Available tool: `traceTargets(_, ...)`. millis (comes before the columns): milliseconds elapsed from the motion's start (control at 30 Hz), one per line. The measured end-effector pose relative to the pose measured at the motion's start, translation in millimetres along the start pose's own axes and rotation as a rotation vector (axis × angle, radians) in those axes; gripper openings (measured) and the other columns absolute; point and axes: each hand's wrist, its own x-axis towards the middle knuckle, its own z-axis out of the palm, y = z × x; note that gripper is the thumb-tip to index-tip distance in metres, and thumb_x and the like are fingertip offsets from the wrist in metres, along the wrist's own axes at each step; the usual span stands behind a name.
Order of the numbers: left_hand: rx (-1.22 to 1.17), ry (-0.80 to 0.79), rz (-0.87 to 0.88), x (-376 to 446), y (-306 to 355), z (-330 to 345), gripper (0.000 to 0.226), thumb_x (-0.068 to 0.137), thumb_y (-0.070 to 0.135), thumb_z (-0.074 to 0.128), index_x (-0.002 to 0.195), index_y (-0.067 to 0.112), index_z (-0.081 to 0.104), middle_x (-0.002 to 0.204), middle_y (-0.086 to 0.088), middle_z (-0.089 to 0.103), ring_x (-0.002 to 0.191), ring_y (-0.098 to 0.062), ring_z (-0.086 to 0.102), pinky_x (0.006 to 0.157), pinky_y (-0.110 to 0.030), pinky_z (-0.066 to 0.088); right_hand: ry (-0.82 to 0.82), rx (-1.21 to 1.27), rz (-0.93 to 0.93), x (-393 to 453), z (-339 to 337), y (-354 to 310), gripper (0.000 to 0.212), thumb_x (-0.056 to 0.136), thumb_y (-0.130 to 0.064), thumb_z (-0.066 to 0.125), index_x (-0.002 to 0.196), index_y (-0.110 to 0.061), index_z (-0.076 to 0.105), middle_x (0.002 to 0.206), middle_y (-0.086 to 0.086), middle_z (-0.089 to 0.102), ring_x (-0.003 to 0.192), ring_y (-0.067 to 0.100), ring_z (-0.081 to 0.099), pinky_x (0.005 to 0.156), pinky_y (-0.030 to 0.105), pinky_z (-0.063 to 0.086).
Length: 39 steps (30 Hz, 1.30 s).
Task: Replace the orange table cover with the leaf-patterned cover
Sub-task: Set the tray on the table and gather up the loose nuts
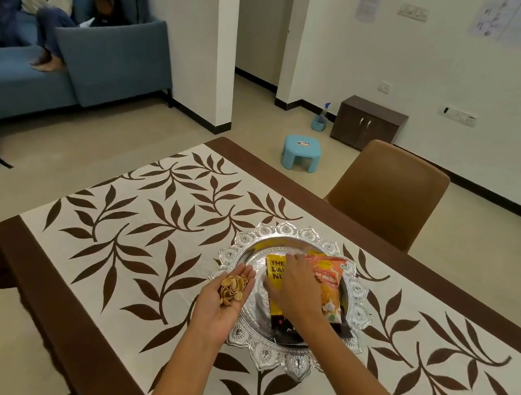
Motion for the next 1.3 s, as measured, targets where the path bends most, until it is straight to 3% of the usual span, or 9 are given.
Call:
traceTargets(100,-0.004,-0.006,0.004,0,0,0,0.034,0.101,0.013,0.037,0.108,-0.013,0.058,0.098,-0.027,0.066,0.099,-0.033,0.063,0.084,-0.043,0.055,-0.072,-0.033,-0.005,7,0,-1,0.047,0.096,-0.017,0.047,0.140,-0.008,0.033,0.153,0.014,0.019,0.139,0.032,0.022,0.092,0.037,0.050)
traceTargets(200,0.002,-0.020,-0.003,-2,-4,2,0.033,0.101,0.012,0.037,0.105,-0.013,0.058,0.099,-0.027,0.065,0.097,-0.033,0.062,0.076,-0.044,0.055,-0.189,-0.157,0.012,8,2,-5,0.045,0.094,-0.002,0.045,0.138,-0.006,0.035,0.151,0.017,0.024,0.141,0.031,0.020,0.095,0.037,0.047)
traceTargets(367,0.023,-0.009,-0.009,-1,-8,4,0.035,0.102,0.013,0.035,0.103,-0.013,0.058,0.099,-0.027,0.063,0.095,-0.033,0.061,0.073,-0.044,0.054,-0.079,-0.225,-0.040,5,-1,-5,0.024,0.089,0.005,0.050,0.110,-0.004,0.059,0.119,0.015,0.055,0.112,0.029,0.052,0.081,0.031,0.049)
traceTargets(567,0.067,0.020,-0.005,4,-11,5,0.035,0.102,0.012,0.035,0.100,-0.012,0.060,0.095,-0.024,0.066,0.093,-0.031,0.063,0.072,-0.040,0.056,0.295,0.224,-0.120,-12,-21,-27,0.016,0.077,0.007,0.062,0.085,-0.006,0.068,0.082,0.007,0.064,0.061,0.016,0.054,0.047,0.019,0.033)
traceTargets(700,0.028,0.004,-0.024,7,-15,5,0.031,0.101,0.012,0.036,0.095,-0.006,0.060,0.077,-0.017,0.069,0.072,-0.021,0.068,0.061,-0.027,0.057,0.304,0.358,-0.261,-31,-31,-49,0.019,0.084,-0.011,0.055,0.095,-0.009,0.071,0.086,0.005,0.071,0.072,0.022,0.066,0.058,0.037,0.055)
traceTargets(833,0.021,-0.019,-0.005,6,-12,7,0.032,0.101,0.011,0.036,0.098,-0.009,0.060,0.091,-0.022,0.068,0.079,-0.027,0.070,0.066,-0.034,0.058,0.349,0.349,-0.207,-29,-29,-37,0.010,0.087,-0.012,0.058,0.087,-0.011,0.068,0.078,0.000,0.068,0.062,0.016,0.062,0.049,0.029,0.049)
traceTargets(1033,0.039,-0.040,0.027,2,-3,1,0.029,0.100,0.010,0.038,0.102,-0.010,0.060,0.095,-0.022,0.067,0.083,-0.030,0.070,0.073,-0.039,0.056,0.107,0.069,-0.008,-28,0,-7,0.024,0.077,-0.024,0.074,0.095,-0.008,0.069,0.100,0.010,0.068,0.089,0.028,0.064,0.061,0.034,0.053)
traceTargets(1233,0.048,-0.034,0.032,3,-4,-2,0.029,0.100,0.010,0.039,0.106,-0.009,0.059,0.102,-0.023,0.064,0.078,-0.029,0.071,0.073,-0.038,0.056,0.046,-0.179,0.037,-20,0,-5,0.040,0.035,-0.004,0.093,0.066,-0.006,0.067,0.075,0.012,0.068,0.079,0.030,0.067,0.049,0.029,0.053)
traceTargets(1300,0.041,-0.028,0.023,1,-6,-1,0.030,0.101,0.011,0.038,0.103,-0.010,0.059,0.100,-0.024,0.064,0.084,-0.031,0.069,0.072,-0.039,0.056,-0.056,-0.310,0.071,-16,-8,-5,0.030,0.052,-0.008,0.089,0.074,-0.006,0.069,0.087,0.015,0.068,0.098,0.033,0.062,0.062,0.030,0.054)
